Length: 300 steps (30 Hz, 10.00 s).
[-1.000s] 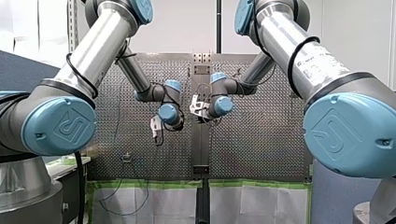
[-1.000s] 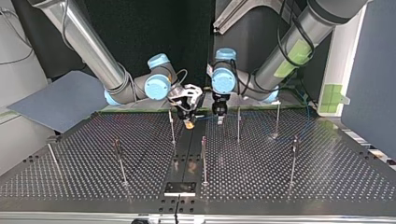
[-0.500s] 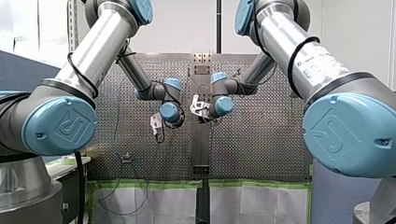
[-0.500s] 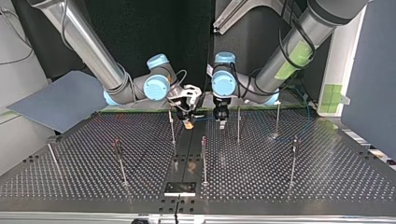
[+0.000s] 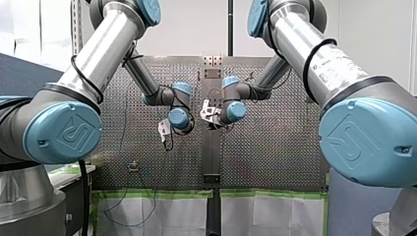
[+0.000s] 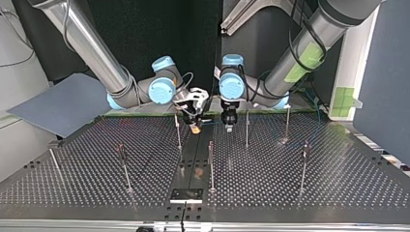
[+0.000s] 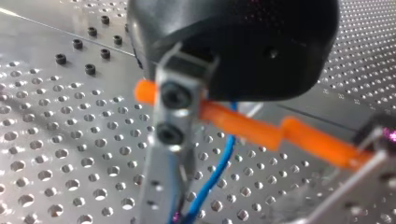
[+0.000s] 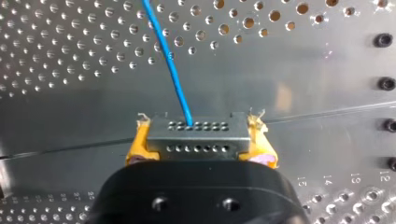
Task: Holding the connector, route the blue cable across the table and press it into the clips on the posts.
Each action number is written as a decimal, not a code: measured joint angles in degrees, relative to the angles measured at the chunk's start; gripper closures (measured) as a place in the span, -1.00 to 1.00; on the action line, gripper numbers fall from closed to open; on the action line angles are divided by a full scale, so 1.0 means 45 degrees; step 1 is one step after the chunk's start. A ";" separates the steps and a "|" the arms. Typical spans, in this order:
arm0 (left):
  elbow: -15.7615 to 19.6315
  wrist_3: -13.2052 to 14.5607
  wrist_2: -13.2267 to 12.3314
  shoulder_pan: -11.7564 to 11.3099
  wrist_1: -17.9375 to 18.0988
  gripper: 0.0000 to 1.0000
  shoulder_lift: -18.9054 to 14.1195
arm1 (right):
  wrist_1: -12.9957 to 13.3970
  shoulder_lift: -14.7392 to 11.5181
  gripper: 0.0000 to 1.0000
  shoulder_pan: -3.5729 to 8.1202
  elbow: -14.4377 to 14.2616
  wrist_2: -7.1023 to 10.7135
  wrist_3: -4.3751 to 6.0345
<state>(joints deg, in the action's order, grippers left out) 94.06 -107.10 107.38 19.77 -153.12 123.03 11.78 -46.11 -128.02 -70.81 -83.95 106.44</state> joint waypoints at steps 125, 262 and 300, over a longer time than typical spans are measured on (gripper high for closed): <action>-0.1864 -0.0481 -0.1083 -0.0769 -0.0892 1.00 -0.2923 | -0.2158 -0.4119 1.00 0.1862 0.0567 0.1246 0.0098; -0.5373 0.0265 0.0876 0.2833 -0.5637 -1.00 -0.2790 | -0.3275 -0.4989 1.00 0.2168 0.0391 -0.0389 -0.0454; -0.7635 0.0628 0.1549 0.2574 -0.6399 -0.48 -0.0365 | -0.3261 -0.4961 1.00 0.2204 0.0392 -0.0313 -0.0408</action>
<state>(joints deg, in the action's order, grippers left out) 59.70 -104.27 114.35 31.35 -181.92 121.38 -2.89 -68.44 -118.10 -69.05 -85.36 104.60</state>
